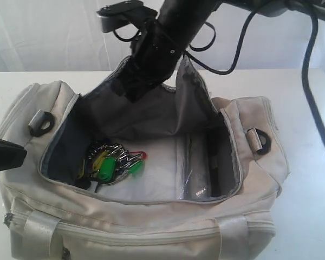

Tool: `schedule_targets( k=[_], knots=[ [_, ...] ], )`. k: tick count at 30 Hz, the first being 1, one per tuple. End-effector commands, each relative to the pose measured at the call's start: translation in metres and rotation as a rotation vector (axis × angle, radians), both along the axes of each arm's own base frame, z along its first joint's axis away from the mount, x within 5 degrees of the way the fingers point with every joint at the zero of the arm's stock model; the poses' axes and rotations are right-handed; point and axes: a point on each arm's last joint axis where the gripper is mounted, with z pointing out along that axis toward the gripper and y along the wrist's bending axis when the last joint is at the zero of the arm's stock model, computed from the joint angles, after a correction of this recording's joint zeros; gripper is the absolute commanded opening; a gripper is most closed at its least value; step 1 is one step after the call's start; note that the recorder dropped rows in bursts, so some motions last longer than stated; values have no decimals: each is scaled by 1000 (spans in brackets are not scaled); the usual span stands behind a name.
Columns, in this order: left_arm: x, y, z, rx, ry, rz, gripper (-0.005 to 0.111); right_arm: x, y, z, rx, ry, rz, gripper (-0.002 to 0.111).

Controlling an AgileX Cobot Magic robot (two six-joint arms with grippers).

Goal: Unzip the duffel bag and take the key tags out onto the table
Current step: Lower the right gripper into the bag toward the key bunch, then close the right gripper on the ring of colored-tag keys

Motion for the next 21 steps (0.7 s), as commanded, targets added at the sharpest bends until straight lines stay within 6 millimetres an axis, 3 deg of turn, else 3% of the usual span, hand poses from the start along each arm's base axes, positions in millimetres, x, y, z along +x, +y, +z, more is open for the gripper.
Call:
schedule_targets(
  k=[1, 8, 12, 16, 18, 21],
  knots=[
    [-3, -1, -1, -20, 10, -8, 0, -20, 28, -4, 51, 36, 233, 0],
    [-3, -1, -1, -20, 10, -8, 0, -8, 44, -50, 8, 102, 259, 4],
    [-3, -1, -1, -20, 10, -8, 0, 2, 46, -71, -26, 102, 245, 24],
    [-3, -2, 0, -29, 12, -8, 0, 10, 50, -89, -27, 91, 219, 51],
    [-3, -2, 0, -29, 12, -8, 0, 14, 50, -96, -38, 81, 212, 58],
    [-3, -2, 0, -29, 12, -8, 0, 21, 50, -105, -65, 49, 191, 61]
  ],
)
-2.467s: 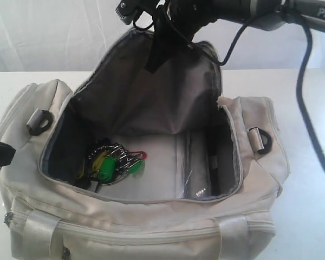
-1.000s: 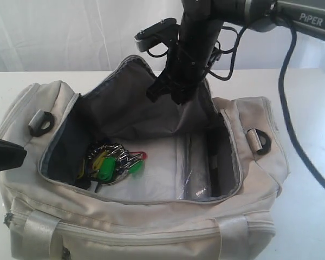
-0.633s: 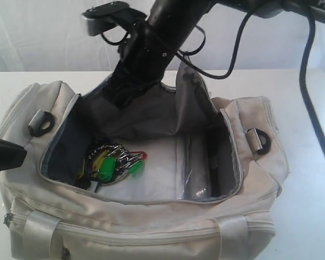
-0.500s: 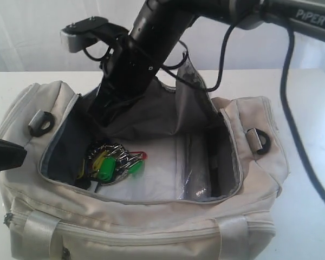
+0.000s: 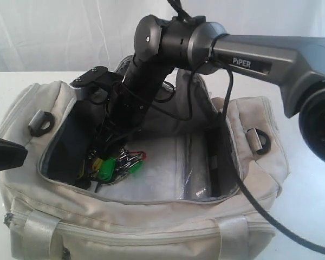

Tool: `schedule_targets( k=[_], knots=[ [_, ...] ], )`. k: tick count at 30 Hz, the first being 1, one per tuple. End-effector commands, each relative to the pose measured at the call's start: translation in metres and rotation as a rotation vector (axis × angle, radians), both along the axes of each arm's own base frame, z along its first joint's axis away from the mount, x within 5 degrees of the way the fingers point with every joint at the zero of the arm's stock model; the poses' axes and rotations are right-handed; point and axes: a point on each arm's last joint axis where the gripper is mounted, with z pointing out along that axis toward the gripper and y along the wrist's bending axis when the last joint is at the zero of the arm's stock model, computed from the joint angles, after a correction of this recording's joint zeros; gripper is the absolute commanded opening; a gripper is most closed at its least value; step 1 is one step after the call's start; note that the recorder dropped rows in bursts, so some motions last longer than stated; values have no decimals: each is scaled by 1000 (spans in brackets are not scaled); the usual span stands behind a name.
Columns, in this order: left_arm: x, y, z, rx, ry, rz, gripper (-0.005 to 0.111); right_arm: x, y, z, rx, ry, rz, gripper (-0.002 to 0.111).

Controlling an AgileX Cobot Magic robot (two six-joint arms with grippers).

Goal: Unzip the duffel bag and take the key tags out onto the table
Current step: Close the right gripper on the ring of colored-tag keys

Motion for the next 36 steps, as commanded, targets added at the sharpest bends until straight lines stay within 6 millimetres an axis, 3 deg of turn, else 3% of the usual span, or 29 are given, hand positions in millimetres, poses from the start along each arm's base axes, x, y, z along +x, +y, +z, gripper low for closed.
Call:
schedule_targets(
  k=[1, 8, 18, 21, 26, 28, 36],
  knots=[
    [-3, -1, -1, -19, 11, -6, 0, 9, -2, -11, -33, -63, -25, 61],
    [-3, -2, -1, -29, 13, -6, 0, 18, -2, -19, -54, -113, -70, 61],
    [-3, -2, -1, -29, 13, -6, 0, 1, -4, -24, -83, 76, -17, 60],
    [-3, -2, -1, -29, 13, -6, 0, -2, -5, -15, -87, 87, -4, 60],
    [-3, -2, 0, -31, 13, -6, 0, -4, -6, 17, -49, 38, -25, 60],
    [-3, -2, 0, -31, 13, -6, 0, -4, -6, 19, -43, 28, -28, 60],
    [-3, -2, -1, -31, 15, -8, 0, 3, -2, -18, -75, 112, -102, 60]
  ],
)
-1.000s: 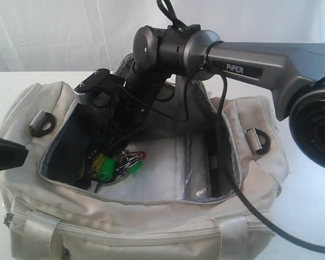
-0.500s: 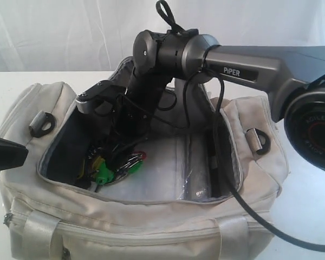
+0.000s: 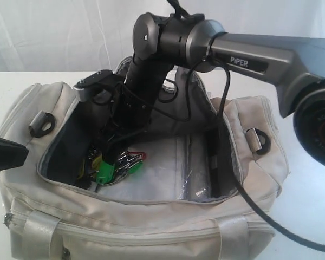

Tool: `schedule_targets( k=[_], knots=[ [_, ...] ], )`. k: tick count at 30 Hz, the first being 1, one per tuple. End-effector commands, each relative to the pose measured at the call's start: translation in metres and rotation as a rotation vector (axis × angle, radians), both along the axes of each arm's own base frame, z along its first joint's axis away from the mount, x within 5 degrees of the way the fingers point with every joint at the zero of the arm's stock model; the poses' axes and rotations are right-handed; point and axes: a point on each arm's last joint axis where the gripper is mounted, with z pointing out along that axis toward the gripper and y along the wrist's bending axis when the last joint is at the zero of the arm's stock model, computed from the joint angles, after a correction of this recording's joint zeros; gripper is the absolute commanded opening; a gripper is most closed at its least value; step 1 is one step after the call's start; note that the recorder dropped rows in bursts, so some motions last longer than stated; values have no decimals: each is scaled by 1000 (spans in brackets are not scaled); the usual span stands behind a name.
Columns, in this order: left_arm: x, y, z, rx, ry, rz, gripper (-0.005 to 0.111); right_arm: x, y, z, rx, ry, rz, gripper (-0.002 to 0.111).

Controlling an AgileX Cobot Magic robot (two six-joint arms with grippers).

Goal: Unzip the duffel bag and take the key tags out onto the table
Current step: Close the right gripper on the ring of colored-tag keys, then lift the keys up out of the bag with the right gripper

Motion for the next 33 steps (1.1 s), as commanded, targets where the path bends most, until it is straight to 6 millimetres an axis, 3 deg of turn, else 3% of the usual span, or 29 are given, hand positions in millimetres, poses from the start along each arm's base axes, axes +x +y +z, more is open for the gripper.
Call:
schedule_targets(
  k=[1, 9, 13, 17, 21, 23, 28, 33],
  knots=[
    [-3, -1, -1, -22, 13, -8, 0, 7, 2, -17, 1, 9, -48, 60],
    [-3, -1, -1, -22, 13, -8, 0, 23, -1, -29, 31, -43, -130, 60],
    [-3, -1, -1, -24, 13, -8, 0, 15, 1, -29, 53, 50, -110, 57],
    [-3, -1, -1, -24, 13, -8, 0, 9, 2, -29, 55, 101, -67, 43],
    [-3, -1, -1, -24, 13, -8, 0, 10, 1, -30, 41, 81, -66, 11],
    [-3, -1, -1, -24, 13, -8, 0, 12, 0, -29, 43, 69, -71, 0],
    [-3, -1, -1, -24, 13, -8, 0, 12, -1, -12, 61, 30, -74, 0],
    [-3, -1, -1, -24, 13, -8, 0, 7, -7, 24, 83, -64, -83, 0]
  ],
)
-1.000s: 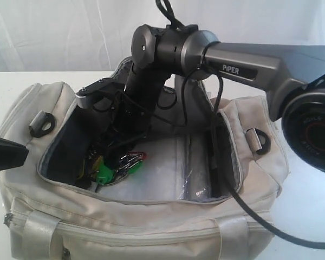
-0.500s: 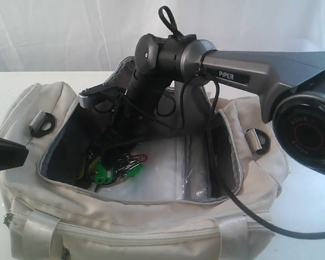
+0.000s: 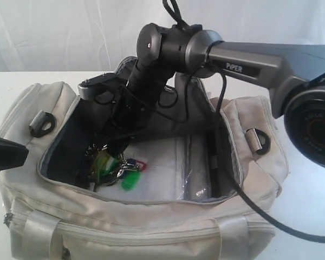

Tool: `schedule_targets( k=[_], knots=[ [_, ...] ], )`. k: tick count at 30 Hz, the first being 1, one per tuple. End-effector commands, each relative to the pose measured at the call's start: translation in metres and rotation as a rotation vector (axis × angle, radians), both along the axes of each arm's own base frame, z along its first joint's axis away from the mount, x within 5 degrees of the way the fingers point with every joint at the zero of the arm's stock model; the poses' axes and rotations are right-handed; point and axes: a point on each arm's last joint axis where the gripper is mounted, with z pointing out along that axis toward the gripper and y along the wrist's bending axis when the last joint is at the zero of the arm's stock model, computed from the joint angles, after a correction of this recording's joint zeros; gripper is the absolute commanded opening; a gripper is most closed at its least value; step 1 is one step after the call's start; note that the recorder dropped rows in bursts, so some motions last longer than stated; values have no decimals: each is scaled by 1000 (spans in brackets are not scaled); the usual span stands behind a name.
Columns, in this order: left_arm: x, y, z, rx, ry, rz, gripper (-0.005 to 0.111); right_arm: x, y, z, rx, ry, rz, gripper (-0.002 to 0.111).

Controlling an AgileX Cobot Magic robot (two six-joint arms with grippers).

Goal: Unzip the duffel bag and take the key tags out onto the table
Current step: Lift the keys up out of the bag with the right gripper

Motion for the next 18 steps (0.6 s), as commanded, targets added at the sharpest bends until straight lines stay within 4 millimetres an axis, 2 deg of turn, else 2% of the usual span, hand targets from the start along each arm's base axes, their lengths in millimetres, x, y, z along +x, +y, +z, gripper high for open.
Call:
schedule_targets(
  k=[1, 11, 18],
  knots=[
    [-3, -1, -1, -25, 15, -6, 0, -4, -8, 41, 21, -110, -14, 0],
    [-3, -1, -1, -21, 12, -9, 0, -17, -28, 100, 37, -229, -63, 0],
    [-3, -1, -1, -21, 12, -9, 0, -30, -48, 120, -7, -273, -111, 0]
  ],
)
